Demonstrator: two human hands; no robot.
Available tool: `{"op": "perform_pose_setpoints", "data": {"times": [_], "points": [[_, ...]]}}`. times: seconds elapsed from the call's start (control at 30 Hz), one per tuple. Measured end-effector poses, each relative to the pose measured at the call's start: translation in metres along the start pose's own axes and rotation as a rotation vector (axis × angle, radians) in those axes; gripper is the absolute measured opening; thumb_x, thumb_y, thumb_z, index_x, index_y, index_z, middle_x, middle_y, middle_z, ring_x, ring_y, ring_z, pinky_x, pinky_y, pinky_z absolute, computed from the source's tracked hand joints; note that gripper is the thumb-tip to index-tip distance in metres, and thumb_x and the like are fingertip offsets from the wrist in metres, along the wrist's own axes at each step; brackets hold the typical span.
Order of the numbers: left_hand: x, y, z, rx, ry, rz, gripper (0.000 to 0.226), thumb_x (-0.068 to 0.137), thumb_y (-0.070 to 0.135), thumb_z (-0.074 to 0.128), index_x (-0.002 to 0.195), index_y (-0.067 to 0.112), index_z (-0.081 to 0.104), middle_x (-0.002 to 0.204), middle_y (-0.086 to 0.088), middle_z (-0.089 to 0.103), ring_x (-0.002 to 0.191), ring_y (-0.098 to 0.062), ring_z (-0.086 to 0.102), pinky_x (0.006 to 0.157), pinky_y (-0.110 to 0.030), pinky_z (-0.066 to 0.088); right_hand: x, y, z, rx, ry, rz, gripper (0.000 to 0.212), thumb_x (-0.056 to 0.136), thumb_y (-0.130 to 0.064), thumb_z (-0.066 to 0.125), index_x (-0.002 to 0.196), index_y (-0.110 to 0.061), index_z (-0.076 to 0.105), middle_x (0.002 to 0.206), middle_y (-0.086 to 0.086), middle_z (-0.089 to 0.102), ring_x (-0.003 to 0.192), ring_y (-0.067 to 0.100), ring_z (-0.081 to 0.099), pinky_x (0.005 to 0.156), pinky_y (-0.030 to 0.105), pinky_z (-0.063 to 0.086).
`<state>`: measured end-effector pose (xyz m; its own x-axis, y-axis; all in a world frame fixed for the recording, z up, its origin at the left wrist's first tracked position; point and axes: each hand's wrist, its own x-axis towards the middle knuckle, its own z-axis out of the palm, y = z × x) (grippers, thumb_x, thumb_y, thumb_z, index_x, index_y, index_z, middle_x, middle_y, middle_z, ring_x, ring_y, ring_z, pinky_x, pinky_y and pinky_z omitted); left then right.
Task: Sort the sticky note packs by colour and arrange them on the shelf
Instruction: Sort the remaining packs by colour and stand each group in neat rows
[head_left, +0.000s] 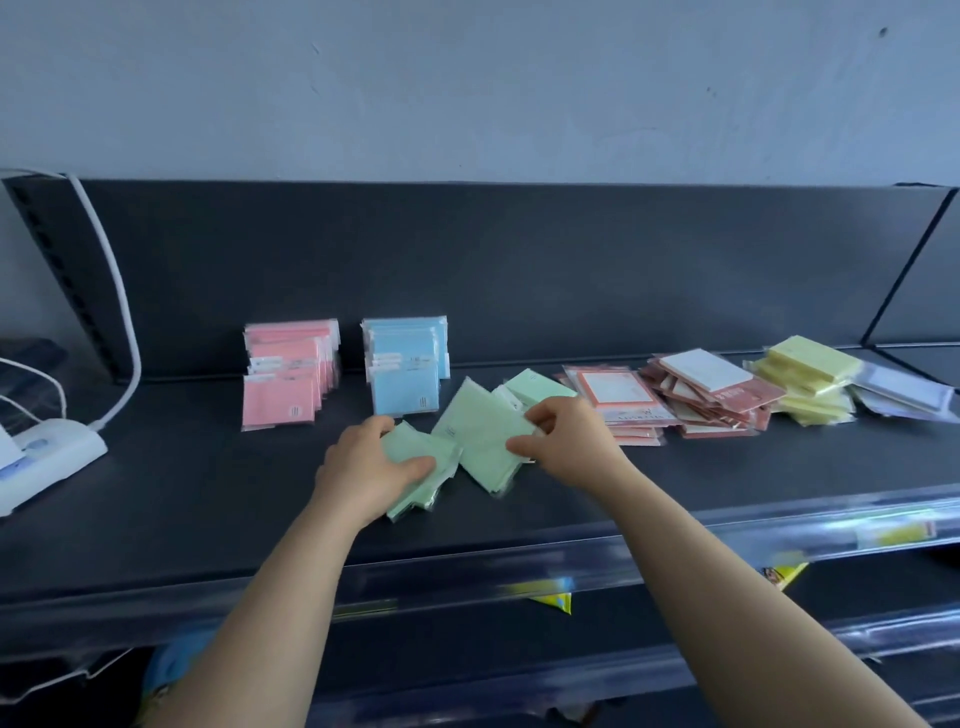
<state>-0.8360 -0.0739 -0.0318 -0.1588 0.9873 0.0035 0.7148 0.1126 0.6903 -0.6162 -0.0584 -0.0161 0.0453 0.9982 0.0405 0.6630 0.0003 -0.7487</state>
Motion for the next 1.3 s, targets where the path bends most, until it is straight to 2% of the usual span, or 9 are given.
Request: {"op": "perform_pose_setpoints", "data": {"times": [0.13, 0.23, 0.4, 0.63, 0.73, 0.8, 1.0, 1.17, 1.3], "points": [[-0.001, 0.002, 0.001, 0.048, -0.009, 0.031, 0.074, 0.077, 0.042, 0.074, 0.141, 0.022, 0.042, 0.145, -0.002, 0.040, 0.130, -0.024, 0.043, 0.106, -0.043, 0.039, 0.003, -0.002, -0.007, 0.012, 0.053, -0.022, 0.031, 0.080, -0.017, 0.070, 0.110, -0.012, 0.063, 0.094, 0.006, 0.066, 0.076, 0.026, 0.067, 0.071, 0.039, 0.057], [-0.003, 0.006, 0.003, 0.061, -0.016, 0.043, 0.068, 0.081, 0.038, 0.071, 0.140, 0.022, 0.044, 0.146, -0.001, 0.041, 0.131, -0.023, 0.043, 0.106, -0.039, 0.039, 0.004, -0.005, -0.012, -0.093, 0.097, -0.095, 0.025, 0.079, -0.018, 0.070, 0.104, -0.017, 0.066, 0.096, 0.000, 0.064, 0.082, 0.018, 0.061, 0.069, 0.030, 0.049], [0.000, 0.019, 0.009, -0.029, 0.031, 0.176, 0.057, 0.089, 0.039, 0.065, 0.140, 0.022, 0.046, 0.139, 0.005, 0.051, 0.130, -0.019, 0.044, 0.112, -0.041, 0.031, 0.008, -0.001, -0.019, 0.205, 0.056, -0.054, 0.020, 0.083, -0.008, 0.067, 0.102, -0.015, 0.066, 0.089, 0.013, 0.070, 0.064, 0.017, 0.058, 0.072, 0.040, 0.055], [0.008, 0.036, 0.023, -0.419, 0.009, 0.163, 0.019, 0.086, 0.016, 0.070, 0.102, 0.021, 0.061, 0.098, 0.015, 0.068, 0.092, -0.006, 0.066, 0.075, -0.018, 0.047, 0.011, -0.001, -0.019, 0.353, 0.002, -0.079, 0.019, 0.088, -0.006, 0.063, 0.089, -0.025, 0.064, 0.079, 0.001, 0.068, 0.065, 0.012, 0.061, 0.071, 0.029, 0.056], [0.010, 0.033, 0.019, -0.429, 0.081, 0.136, 0.016, 0.088, 0.016, 0.067, 0.101, 0.019, 0.059, 0.098, 0.010, 0.067, 0.090, -0.010, 0.065, 0.073, -0.023, 0.047, 0.016, 0.006, -0.017, 0.230, 0.070, -0.086, 0.028, 0.092, -0.009, 0.054, 0.119, -0.015, 0.060, 0.100, 0.003, 0.067, 0.085, 0.019, 0.065, 0.083, 0.036, 0.056], [0.014, 0.026, 0.015, -0.465, 0.161, 0.061, 0.015, 0.091, 0.019, 0.060, 0.104, 0.018, 0.053, 0.103, 0.006, 0.062, 0.092, -0.015, 0.060, 0.078, -0.031, 0.046, 0.017, 0.010, -0.019, 0.117, 0.117, -0.106, 0.035, 0.094, -0.007, 0.046, 0.127, -0.012, 0.058, 0.114, 0.003, 0.065, 0.094, 0.016, 0.061, 0.086, 0.029, 0.050], [0.018, 0.011, 0.008, -0.702, 0.237, -0.051, 0.017, 0.092, 0.017, 0.054, 0.107, 0.017, 0.046, 0.108, 0.003, 0.059, 0.100, -0.021, 0.062, 0.092, -0.046, 0.052, 0.017, 0.011, -0.012, -0.132, -0.036, -0.184, 0.032, 0.095, -0.010, 0.046, 0.118, -0.014, 0.067, 0.119, -0.003, 0.066, 0.100, 0.010, 0.059, 0.081, 0.018, 0.040], [0.013, 0.009, 0.010, -0.738, 0.245, -0.017, 0.059, 0.093, 0.013, 0.056, 0.143, 0.025, 0.025, 0.114, 0.010, 0.057, 0.103, -0.013, 0.059, 0.091, -0.040, 0.051, 0.020, 0.013, -0.003, -0.339, 0.000, -0.269, 0.030, 0.088, -0.001, 0.046, 0.113, 0.001, 0.064, 0.122, 0.011, 0.063, 0.117, 0.029, 0.053, 0.097, 0.037, 0.044], [0.016, 0.009, 0.012, -0.717, 0.227, -0.008, 0.033, 0.091, 0.013, 0.053, 0.122, 0.024, 0.049, 0.111, 0.010, 0.062, 0.102, -0.014, 0.062, 0.093, -0.044, 0.052, 0.024, 0.018, -0.006, -0.534, -0.137, -0.280, 0.046, 0.086, 0.003, 0.042, 0.121, -0.016, 0.065, 0.127, 0.006, 0.060, 0.121, 0.022, 0.050, 0.100, 0.034, 0.043]]}}
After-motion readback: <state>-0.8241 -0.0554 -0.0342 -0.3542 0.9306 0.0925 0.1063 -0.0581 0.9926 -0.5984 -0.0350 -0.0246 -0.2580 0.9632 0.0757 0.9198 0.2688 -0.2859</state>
